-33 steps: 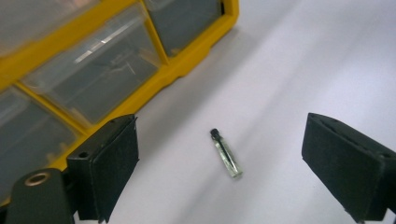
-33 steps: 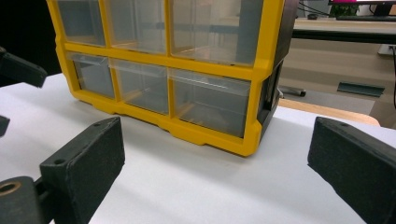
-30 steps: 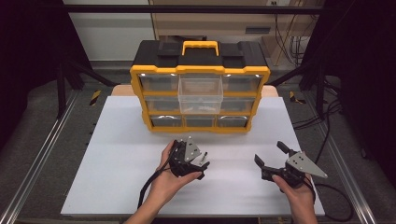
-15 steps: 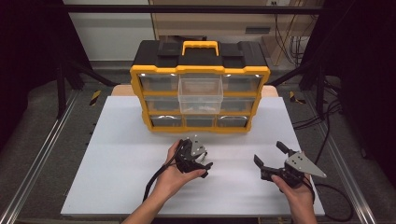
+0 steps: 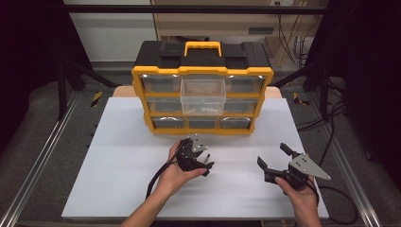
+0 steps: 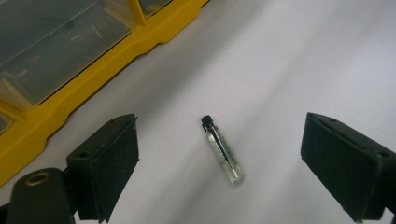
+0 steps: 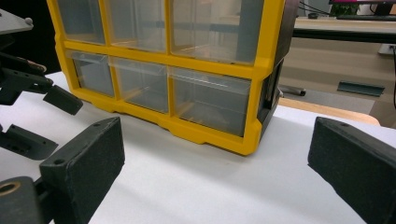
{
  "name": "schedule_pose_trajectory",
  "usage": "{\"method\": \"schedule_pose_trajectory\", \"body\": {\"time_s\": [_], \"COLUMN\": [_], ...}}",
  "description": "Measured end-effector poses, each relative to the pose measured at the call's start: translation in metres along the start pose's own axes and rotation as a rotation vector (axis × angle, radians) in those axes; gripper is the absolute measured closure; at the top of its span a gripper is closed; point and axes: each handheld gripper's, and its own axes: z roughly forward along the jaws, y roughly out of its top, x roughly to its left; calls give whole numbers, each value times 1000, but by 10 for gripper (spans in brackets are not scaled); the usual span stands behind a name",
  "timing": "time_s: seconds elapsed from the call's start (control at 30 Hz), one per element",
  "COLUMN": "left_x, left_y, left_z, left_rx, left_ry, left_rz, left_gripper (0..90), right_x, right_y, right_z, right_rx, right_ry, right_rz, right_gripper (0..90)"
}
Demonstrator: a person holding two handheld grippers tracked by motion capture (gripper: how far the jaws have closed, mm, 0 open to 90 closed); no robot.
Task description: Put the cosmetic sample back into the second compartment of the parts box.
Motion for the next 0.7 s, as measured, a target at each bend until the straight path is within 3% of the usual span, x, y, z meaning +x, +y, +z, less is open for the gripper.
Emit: {"method": "schedule_pose_trajectory", "body": {"time_s": [0.3,0.7], "left_x": [5,7], "left_y": [0,1], "left_z": [4,7], "left_rx": [11,-6], "left_ry": [-19,-12], "left_rz": [-21,-44], "left_gripper": [253,451], "right_x": [-1,-1], "right_y": [0,0], "right_z": [-1,-1], "right_rx": [-4,1], "right_ry": [-2,-3], "right_rz": [-1,-1], "right_gripper": [42,42]}}
